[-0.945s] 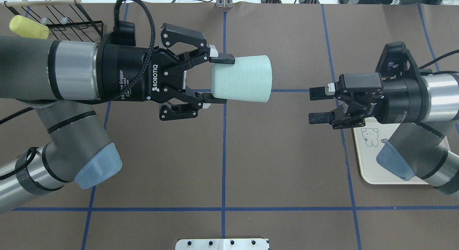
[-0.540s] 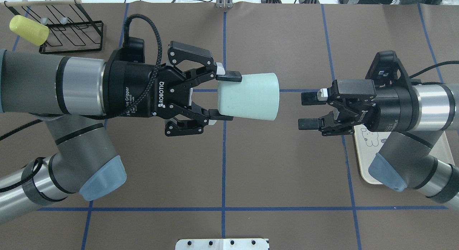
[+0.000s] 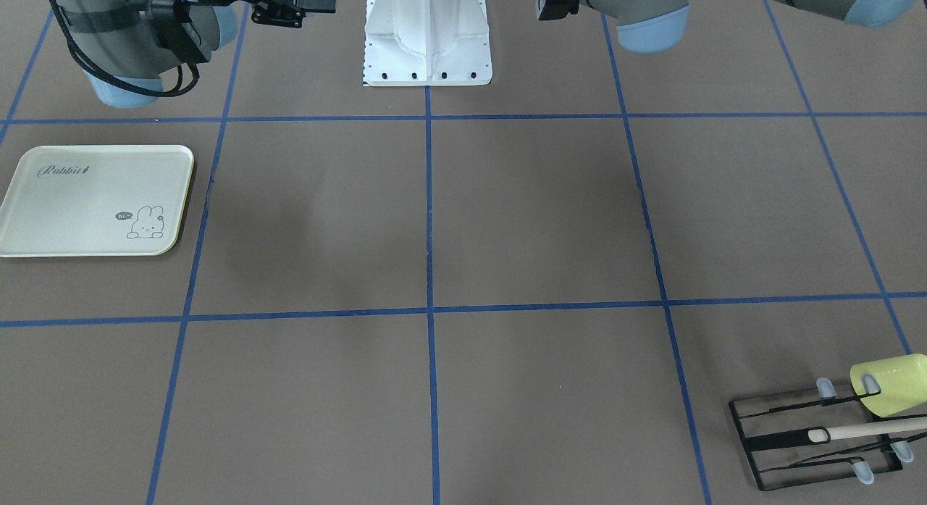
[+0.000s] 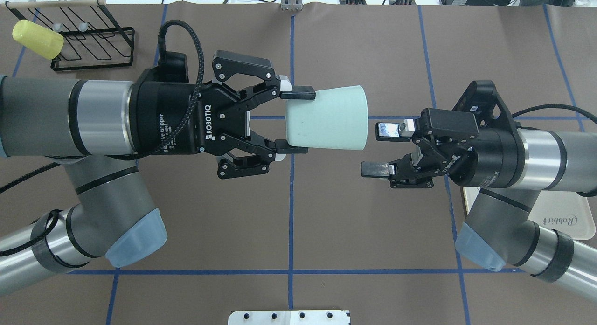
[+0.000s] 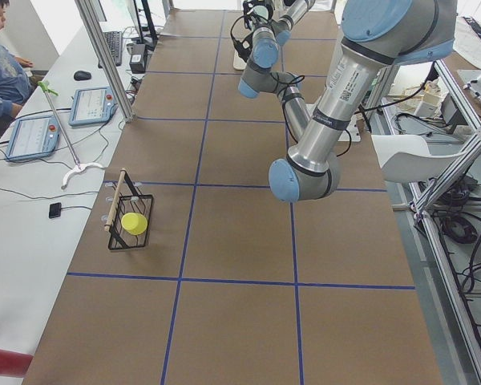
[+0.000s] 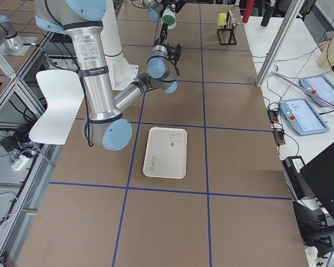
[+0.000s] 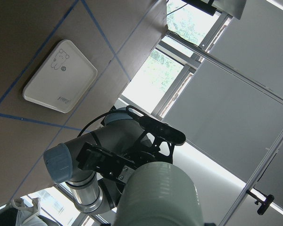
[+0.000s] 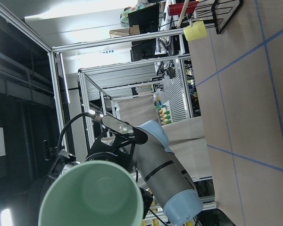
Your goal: Left arm grabs green cup and hands to right arm on tray
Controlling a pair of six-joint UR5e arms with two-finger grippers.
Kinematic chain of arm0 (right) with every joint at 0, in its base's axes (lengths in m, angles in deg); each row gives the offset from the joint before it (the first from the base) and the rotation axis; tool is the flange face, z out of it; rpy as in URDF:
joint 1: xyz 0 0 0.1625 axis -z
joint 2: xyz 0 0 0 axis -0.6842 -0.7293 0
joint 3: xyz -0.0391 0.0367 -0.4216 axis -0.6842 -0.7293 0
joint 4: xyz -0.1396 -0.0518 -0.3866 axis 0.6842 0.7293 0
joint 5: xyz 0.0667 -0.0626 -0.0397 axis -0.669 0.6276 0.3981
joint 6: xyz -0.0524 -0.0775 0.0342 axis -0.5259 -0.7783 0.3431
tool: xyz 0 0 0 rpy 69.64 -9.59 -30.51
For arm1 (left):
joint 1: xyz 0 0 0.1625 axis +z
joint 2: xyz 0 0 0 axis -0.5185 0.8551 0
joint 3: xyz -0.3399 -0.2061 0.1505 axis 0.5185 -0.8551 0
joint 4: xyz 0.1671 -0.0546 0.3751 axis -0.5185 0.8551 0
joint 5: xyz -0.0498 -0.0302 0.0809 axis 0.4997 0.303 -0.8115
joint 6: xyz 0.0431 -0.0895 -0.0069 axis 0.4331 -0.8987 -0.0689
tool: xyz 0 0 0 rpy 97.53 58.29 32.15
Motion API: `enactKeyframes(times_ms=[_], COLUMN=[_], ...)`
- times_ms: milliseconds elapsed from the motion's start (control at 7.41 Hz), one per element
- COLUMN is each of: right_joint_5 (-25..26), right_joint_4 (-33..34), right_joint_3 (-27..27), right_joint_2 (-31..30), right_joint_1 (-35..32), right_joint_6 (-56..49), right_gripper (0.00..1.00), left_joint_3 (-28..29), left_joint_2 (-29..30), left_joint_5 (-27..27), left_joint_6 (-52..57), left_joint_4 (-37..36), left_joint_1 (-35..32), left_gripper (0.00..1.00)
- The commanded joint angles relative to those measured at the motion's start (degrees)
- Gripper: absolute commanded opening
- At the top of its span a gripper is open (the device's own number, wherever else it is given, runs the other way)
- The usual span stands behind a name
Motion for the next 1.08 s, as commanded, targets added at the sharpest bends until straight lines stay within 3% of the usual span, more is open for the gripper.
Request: enactKeyframes(times_ms=[0, 270, 405, 540, 675, 810, 945], right_joint_5=[0.9, 0.9, 0.8, 0.6, 0.5, 0.4, 0.3], right_joint_4=[-0.4, -0.3, -0.4, -0.7, -0.8, -0.8, -0.8], right_joint_3=[-0.1, -0.5, -0.6, -0.6, 0.0, 0.1, 0.2], right_joint_2=[0.2, 0.2, 0.2, 0.1, 0.1, 0.1, 0.0], right_joint_1=[0.6, 0.6, 0.6, 0.6, 0.6, 0.6, 0.5], right_joint_6=[-0.1, -0.1, 0.1, 0.3, 0.3, 0.3, 0.3], right_gripper=[0.98, 0.98, 0.91, 0.64, 0.50, 0.45, 0.33], left_joint_3=[0.0, 0.1, 0.1, 0.2, 0.2, 0.3, 0.4], left_joint_2=[0.2, 0.3, 0.4, 0.5, 0.5, 0.6, 0.5], left_joint_5=[-1.4, -4.3, -4.6, -4.9, -6.0, -6.1, -6.1], left_joint_6=[-0.5, -0.3, -0.3, -0.1, 0.0, 0.1, 0.1], left_joint_4=[0.3, 0.3, 0.2, 0.0, 0.0, -0.1, -0.1], left_joint_1=[1.1, 4.0, 4.4, 5.3, 5.6, 6.1, 6.1], left_gripper=[0.00, 0.00, 0.00, 0.00, 0.00, 0.00, 0.00])
